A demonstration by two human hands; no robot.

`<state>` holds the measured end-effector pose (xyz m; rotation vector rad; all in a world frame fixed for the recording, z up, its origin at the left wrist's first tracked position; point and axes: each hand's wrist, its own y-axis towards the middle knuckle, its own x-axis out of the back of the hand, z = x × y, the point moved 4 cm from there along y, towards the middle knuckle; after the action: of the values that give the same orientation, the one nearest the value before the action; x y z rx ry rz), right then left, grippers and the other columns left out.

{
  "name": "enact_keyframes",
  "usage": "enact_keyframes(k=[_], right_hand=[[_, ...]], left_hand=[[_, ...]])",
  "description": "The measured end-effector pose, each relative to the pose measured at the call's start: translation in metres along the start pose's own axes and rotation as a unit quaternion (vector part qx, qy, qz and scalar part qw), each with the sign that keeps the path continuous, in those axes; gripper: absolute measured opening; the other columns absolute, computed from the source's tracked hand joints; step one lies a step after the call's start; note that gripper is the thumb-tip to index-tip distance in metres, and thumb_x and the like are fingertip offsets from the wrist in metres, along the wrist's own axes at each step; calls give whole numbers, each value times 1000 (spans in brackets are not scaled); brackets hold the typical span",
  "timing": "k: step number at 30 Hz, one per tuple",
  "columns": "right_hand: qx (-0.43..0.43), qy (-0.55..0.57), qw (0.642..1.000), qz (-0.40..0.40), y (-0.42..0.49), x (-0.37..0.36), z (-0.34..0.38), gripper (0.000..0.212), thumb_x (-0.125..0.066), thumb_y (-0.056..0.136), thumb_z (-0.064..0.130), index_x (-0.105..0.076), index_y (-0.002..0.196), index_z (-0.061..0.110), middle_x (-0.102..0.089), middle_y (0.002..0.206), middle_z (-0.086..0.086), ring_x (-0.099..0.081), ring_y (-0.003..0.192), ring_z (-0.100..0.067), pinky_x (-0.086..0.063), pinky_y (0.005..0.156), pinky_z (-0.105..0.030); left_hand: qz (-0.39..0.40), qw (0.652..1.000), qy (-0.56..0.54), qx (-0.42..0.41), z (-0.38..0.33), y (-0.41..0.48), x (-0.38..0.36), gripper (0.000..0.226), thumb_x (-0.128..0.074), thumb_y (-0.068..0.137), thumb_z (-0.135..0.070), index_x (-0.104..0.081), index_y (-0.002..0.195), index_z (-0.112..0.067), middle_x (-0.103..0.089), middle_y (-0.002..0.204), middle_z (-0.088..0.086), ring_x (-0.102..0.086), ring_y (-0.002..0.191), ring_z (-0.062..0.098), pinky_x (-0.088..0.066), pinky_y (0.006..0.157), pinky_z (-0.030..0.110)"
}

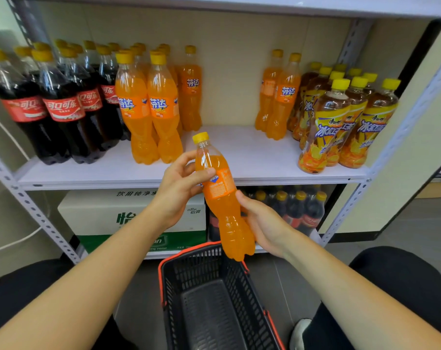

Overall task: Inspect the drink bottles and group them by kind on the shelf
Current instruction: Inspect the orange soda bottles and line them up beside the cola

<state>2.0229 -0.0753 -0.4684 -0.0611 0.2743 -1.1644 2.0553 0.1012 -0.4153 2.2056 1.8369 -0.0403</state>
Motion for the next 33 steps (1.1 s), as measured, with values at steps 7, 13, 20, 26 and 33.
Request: enact_keyframes(k=[7,13,20,26,33], right_hand=[[22,-66,996,-63,0,-1,-3,67,-76,77,58,-62,128,16,-74,119,-8,-71,110,-29,-52,104,-57],[8,-23,999,-46,2,1,-4,63,-59,88,55,-63,132,10,-70,127,-17,-65,121,-38,-48,108,-57],[80,-120,988,-58,3,1,6,62,-82,81,40,-57,136,27,-72,124,1,-70,112,-16,-57,95,-38],[159,-207,960,-97,2,4,11,70,-89,78,25,-52,137,29,-68,124,5,-70,107,-13,-60,90,-32],[174,-285,938,-89,-2,16,3,74,-94,71,18,-55,134,25,-67,125,3,-67,113,-16,-56,98,-47]], left_hand=[[28,999,34,12,6,-2,-11,45,-75,87,-30,-62,130,-27,-73,112,-4,-70,104,14,-56,83,26],[36,999,-7,32,3,0,0,38,-68,85,-12,-65,123,-11,-74,107,4,-71,95,18,-57,84,32],[-27,999,32,-19,0,-7,-8,59,-88,72,-17,-61,124,-10,-71,119,13,-70,99,23,-59,85,40],[-4,993,98,-62,-1,-13,-15,56,-89,68,-25,-65,119,-24,-70,113,-2,-68,99,15,-59,76,32],[61,971,183,-141,-24,-17,-13,37,-83,82,-11,-71,116,-17,-73,104,0,-69,102,17,-59,80,32]])
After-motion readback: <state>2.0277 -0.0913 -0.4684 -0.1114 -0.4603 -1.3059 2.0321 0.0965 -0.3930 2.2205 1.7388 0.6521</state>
